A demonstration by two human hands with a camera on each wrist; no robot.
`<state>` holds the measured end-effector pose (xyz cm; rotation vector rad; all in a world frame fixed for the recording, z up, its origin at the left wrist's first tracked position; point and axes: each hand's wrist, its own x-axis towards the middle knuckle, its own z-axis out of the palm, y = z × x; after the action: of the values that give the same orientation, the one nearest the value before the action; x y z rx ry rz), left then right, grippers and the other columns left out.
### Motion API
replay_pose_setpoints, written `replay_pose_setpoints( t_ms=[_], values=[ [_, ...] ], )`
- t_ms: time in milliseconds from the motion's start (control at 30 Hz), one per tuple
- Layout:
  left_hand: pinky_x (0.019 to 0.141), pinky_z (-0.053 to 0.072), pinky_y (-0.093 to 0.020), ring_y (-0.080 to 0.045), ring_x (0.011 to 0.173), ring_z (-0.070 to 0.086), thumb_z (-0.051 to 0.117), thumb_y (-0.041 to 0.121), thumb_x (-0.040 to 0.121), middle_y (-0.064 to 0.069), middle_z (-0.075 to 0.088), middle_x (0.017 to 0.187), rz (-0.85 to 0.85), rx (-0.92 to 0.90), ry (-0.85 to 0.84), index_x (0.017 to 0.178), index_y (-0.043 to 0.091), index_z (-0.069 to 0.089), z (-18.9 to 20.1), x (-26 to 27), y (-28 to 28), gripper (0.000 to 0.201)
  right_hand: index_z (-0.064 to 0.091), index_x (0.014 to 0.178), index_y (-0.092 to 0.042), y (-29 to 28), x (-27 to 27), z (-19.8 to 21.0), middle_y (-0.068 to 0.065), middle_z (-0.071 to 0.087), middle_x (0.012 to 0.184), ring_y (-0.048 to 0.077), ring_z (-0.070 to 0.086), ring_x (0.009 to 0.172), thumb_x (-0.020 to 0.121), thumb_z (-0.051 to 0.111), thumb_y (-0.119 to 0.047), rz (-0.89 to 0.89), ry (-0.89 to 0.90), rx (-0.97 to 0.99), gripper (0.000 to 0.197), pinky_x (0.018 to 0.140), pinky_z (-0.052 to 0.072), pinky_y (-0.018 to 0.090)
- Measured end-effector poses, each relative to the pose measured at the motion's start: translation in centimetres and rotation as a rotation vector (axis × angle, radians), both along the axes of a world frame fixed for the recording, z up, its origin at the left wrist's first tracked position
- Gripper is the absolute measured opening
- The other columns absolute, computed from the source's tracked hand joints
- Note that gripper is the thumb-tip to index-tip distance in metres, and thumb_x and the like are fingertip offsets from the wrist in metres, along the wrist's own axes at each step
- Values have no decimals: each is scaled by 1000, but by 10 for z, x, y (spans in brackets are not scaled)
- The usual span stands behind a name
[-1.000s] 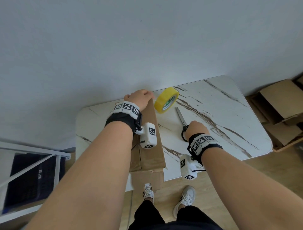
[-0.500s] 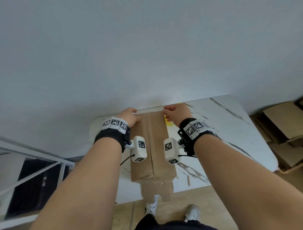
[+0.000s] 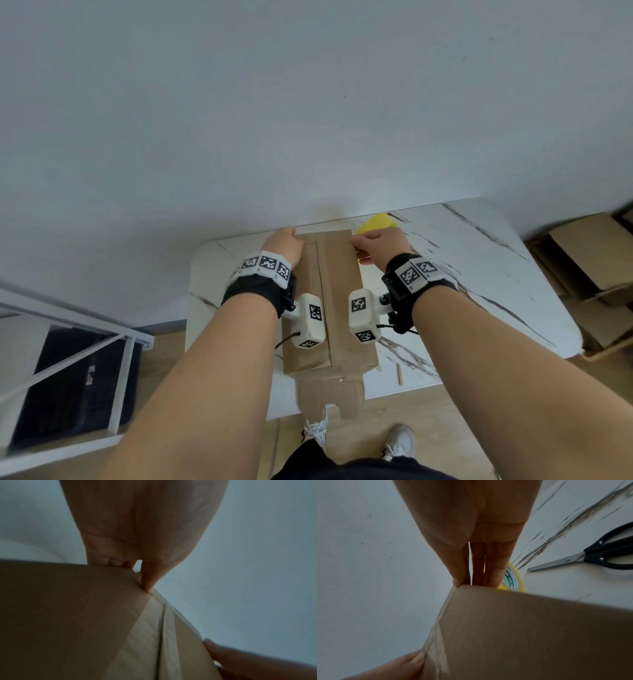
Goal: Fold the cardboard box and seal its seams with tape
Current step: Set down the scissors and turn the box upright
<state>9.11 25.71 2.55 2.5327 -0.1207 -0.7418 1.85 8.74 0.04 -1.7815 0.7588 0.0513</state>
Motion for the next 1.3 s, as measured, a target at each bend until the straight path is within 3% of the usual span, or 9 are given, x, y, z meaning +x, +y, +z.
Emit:
replay_pose_setpoints(
  t_ms=[167, 333, 433, 567, 667, 833, 1067, 1200, 1300],
  values=[
    [118, 6, -53, -31, 147, 3, 39, 6, 88, -9, 7, 160, -122, 319, -203, 148, 24, 27, 12, -6, -25, 63, 74, 94, -3, -2, -1, 2, 11, 75, 91, 21, 70, 76, 90, 63, -22, 62, 15, 9, 22, 82, 59, 36],
    [116, 8, -52, -22, 140, 26, 37, 6, 88, 2, 46, 143, -171, 175, -127, 132, 35, 51, 2, -9, -46, 55, 69, 88, -20, -22, 2, 1, 4, 71, 87, 24, 69, 81, 88, 51, -11, -10, 8, -259, 21, 82, 57, 39],
    [115, 10, -48, -22, 135, 34, 35, 13, 92, 5, 54, 137, -42, 71, -107, 121, 37, 61, -6, -9, -44, 46, 65, 113, -18, -36, 5, 2, 2, 63, 120, 21, 60, 102, 88, 45, -4, 44, 85, -455, 35, 82, 44, 24],
    [107, 24, -45, -19, 129, 34, 45, 37, 85, 7, 58, 123, 13, 53, -77, 105, 36, 66, -10, -8, -47, 29, 45, 141, -23, -44, 20, 1, -5, 34, 153, 20, 29, 140, 84, 40, 7, 305, 166, -622, 65, 107, 35, 32],
    [104, 23, -44, -19, 129, 31, 46, 36, 82, 7, 56, 123, 24, 66, -39, 104, 36, 64, -9, -7, -51, 28, 32, 148, -29, -46, 33, -8, -10, 21, 159, 19, 13, 147, 80, 41, 10, 535, 269, -726, 79, 116, 27, 37],
    [100, 23, -43, -19, 127, 32, 45, 35, 84, 7, 55, 123, 19, 63, -39, 104, 36, 62, -8, -4, -50, 26, 47, 137, -31, -43, 36, -19, -4, 43, 136, 26, 34, 129, 78, 47, 6, 515, 276, -846, 70, 100, 43, 38],
    [107, 21, -46, -22, 132, 31, 45, 40, 86, 6, 52, 133, -8, 94, -48, 116, 41, 58, -6, -7, -51, 32, 52, 128, -25, -48, 15, -8, -1, 53, 123, 25, 35, 125, 79, 42, 3, 357, 253, -802, 57, 88, 44, 36],
    [115, 1, -58, -21, 133, 39, 41, 21, 88, 5, 52, 136, -135, 208, -96, 127, 38, 51, 9, -9, -64, 44, 52, 124, -23, -52, -1, 7, 0, 55, 100, 25, 41, 119, 79, 41, -1, 244, 195, -732, 51, 84, 48, 38],
    [119, 10, -49, -23, 135, 38, 40, 9, 89, 1, 44, 145, -269, 123, -192, 139, 31, 44, 20, -16, -81, 55, 54, 122, -21, -54, -11, 14, 1, 57, 97, 25, 49, 109, 82, 50, -8, 203, 156, -718, 43, 84, 49, 37]
  ],
)
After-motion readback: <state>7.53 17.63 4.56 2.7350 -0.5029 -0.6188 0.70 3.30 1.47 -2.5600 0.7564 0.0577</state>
